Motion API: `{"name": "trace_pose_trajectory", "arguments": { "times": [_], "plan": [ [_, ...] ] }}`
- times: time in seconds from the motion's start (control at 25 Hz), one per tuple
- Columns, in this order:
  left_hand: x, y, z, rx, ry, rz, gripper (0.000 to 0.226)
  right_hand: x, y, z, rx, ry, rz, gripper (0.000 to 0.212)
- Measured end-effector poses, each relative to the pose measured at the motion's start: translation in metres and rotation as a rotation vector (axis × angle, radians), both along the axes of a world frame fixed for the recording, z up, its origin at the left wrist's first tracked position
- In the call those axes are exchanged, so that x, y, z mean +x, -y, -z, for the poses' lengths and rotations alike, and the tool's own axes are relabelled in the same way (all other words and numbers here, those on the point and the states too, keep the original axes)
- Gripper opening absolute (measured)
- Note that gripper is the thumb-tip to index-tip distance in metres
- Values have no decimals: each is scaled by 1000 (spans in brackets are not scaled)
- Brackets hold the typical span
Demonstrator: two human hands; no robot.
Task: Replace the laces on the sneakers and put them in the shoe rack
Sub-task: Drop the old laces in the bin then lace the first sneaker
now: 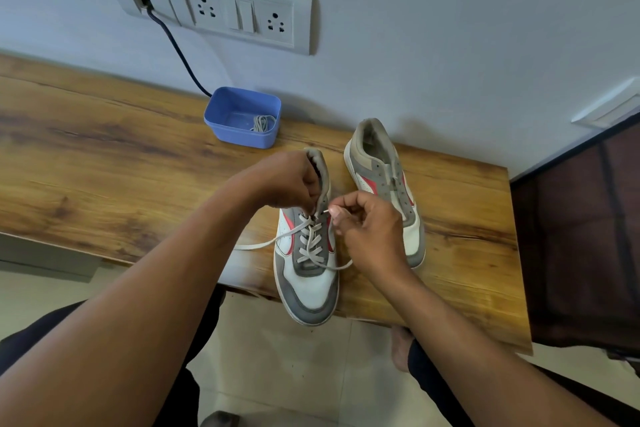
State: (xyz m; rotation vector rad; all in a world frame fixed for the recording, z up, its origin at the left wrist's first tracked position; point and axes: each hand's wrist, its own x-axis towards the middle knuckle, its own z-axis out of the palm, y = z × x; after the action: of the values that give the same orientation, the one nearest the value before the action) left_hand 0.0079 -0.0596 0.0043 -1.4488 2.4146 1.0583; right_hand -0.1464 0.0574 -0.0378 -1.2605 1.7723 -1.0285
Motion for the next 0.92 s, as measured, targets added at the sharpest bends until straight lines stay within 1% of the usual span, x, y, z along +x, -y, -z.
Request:
{"name": "trace_pose_trajectory", "arguments": {
  "times": [0.08, 0.2, 0.28, 0.48, 0.56, 0.68, 0.76, 0.92],
  "plan": [
    [1, 1, 1, -1, -4, 4, 13, 7, -3, 3, -33, -52, 31, 18],
    [3, 0, -1, 18, -22, 3, 13, 14, -9, 10, -161, -213, 54, 13],
    [4, 0, -2, 39, -40, -8, 13, 20, -13, 15, -215, -285, 72, 12],
    [5, -2, -3, 53, -68, -33, 13, 29, -15, 16, -237, -304, 117, 15],
    [6, -4, -3, 42, -71, -41, 13, 30, -17, 15, -238, -317, 97, 10],
    [6, -4, -2, 48, -71, -59, 14, 30, -19, 9, -210, -384, 47, 3],
    [6, -4, -2, 62, -72, -71, 14, 29, -17, 6, -193, -345, 66, 5],
    [6, -4, -3, 89, -80, -74, 14, 25, -11, -2, -124, -154, 146, 10]
  ]
}}
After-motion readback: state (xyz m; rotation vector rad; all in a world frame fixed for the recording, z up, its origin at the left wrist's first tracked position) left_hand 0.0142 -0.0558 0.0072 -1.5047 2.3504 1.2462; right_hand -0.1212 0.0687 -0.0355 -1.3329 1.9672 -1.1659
